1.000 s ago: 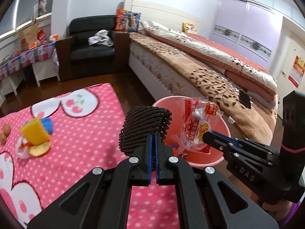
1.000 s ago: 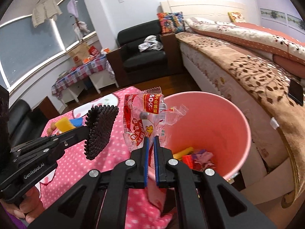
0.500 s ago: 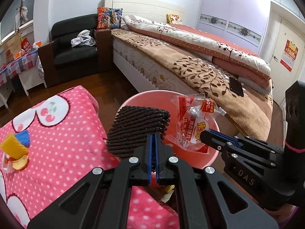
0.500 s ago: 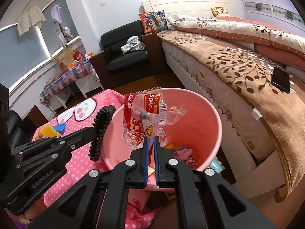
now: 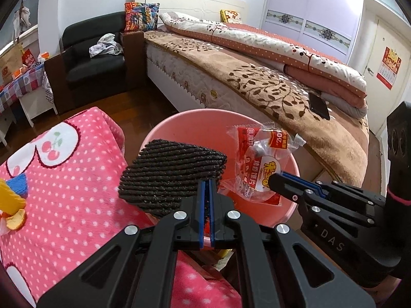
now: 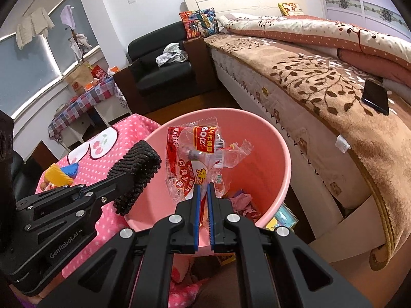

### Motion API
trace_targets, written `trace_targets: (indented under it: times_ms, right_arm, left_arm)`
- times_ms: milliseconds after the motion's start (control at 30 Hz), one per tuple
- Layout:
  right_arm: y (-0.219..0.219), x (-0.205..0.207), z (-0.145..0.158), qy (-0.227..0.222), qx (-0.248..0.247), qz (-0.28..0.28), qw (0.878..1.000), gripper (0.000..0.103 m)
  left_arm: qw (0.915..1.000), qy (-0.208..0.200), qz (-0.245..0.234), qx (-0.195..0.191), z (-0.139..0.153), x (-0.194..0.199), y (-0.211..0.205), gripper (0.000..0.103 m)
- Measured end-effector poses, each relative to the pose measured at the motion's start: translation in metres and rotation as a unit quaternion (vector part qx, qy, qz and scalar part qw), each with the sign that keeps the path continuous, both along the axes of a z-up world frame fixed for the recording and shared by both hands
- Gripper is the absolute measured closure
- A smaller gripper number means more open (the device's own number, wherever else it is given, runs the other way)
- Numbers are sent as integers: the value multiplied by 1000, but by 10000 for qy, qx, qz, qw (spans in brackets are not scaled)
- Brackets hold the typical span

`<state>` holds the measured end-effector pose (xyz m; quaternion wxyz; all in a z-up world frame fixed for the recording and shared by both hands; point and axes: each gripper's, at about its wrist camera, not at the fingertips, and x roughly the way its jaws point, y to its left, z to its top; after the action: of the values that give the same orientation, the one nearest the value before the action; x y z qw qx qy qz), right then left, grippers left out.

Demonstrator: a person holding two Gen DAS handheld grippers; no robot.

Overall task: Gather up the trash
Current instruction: 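Carry the black brush and red snack bag in both grippers over the pink bucket, then open both grippers to drop the brush and snack bag into the bucket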

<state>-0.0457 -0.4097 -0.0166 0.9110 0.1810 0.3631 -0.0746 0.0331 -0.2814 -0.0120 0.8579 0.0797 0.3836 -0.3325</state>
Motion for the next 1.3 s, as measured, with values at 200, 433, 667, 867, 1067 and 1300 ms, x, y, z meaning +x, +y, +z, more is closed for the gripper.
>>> trace_targets:
  times_ms: [200,433,667,867,1067,1300]
  right_arm:
    - [-2,6,-6,115,-12,1,9999,98]
    - [-4,11,-11,194,-2,16,9998,97]
    - [-4,15,-13,229,7,15,9997,95]
    - [-5,16,-15,256,6,-26,9997,94]
    - [-6,16,-16,261,4,-70,9996,92]
    - [-7,14,-15,220,28,-119,9997,75]
  left_arm:
    - [9999,165,36,1,-8,5,-3,101]
    - [9997,255,59,32,-14,10,-6,101]
    - [9994,343,86,-12,-18,14,-7,101]
    - [9992,386,58,-9,-19,16,-8,100]
    - [9990,438,46,4,-20,18,-10,80]
    - [9989,454,102,-81,-17,19,-5,72]
